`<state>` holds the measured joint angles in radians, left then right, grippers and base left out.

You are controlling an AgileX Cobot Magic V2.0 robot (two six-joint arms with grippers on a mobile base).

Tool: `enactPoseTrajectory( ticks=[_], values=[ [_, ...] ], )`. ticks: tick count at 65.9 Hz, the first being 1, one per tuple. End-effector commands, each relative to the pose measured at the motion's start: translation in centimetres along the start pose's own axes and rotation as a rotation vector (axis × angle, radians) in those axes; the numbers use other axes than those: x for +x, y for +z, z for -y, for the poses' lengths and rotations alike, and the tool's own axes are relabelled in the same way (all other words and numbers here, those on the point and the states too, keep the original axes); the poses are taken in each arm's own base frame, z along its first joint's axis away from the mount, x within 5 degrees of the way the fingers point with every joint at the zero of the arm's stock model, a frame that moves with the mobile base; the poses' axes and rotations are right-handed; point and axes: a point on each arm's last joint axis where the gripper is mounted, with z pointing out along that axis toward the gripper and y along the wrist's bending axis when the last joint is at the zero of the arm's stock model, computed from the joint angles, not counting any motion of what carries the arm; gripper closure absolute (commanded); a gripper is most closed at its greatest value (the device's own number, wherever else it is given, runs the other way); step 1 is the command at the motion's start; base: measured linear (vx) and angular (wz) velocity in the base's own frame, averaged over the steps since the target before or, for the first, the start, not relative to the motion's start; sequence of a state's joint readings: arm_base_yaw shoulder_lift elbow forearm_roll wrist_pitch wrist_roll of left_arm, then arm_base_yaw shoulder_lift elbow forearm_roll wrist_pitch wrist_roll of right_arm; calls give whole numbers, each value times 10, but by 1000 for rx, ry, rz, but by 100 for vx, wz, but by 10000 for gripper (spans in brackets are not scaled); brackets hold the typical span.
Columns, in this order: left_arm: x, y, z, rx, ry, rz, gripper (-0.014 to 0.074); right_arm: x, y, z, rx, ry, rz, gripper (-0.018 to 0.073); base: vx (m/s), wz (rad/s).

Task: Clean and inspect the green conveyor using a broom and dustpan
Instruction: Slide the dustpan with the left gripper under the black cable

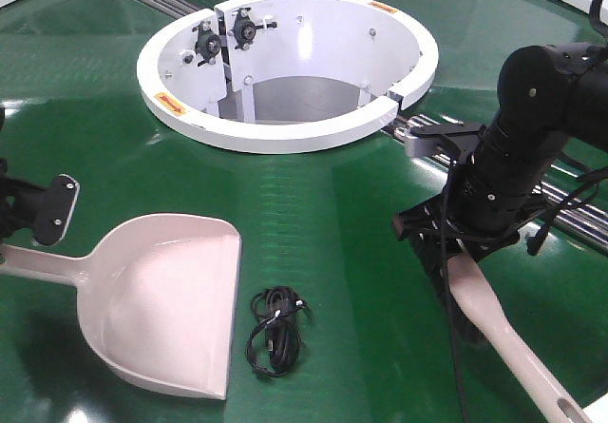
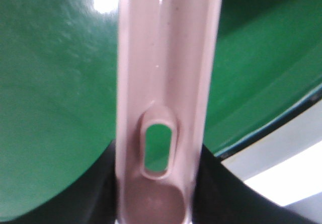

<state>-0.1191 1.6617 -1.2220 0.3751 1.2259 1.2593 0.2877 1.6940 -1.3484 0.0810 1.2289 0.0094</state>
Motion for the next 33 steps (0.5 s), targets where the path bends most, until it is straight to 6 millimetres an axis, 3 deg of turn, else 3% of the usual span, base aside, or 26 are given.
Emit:
enactPoseTrajectory(
  ticks=[1, 33],
  values=[
    [-6, -19, 3, -31, -32, 52, 620, 7, -22, -2, -3, -14, 22, 569, 0, 0],
    [-27, -26, 7, -40, -13, 87, 620, 7, -22, -2, -3, -14, 22, 569, 0, 0]
  ],
)
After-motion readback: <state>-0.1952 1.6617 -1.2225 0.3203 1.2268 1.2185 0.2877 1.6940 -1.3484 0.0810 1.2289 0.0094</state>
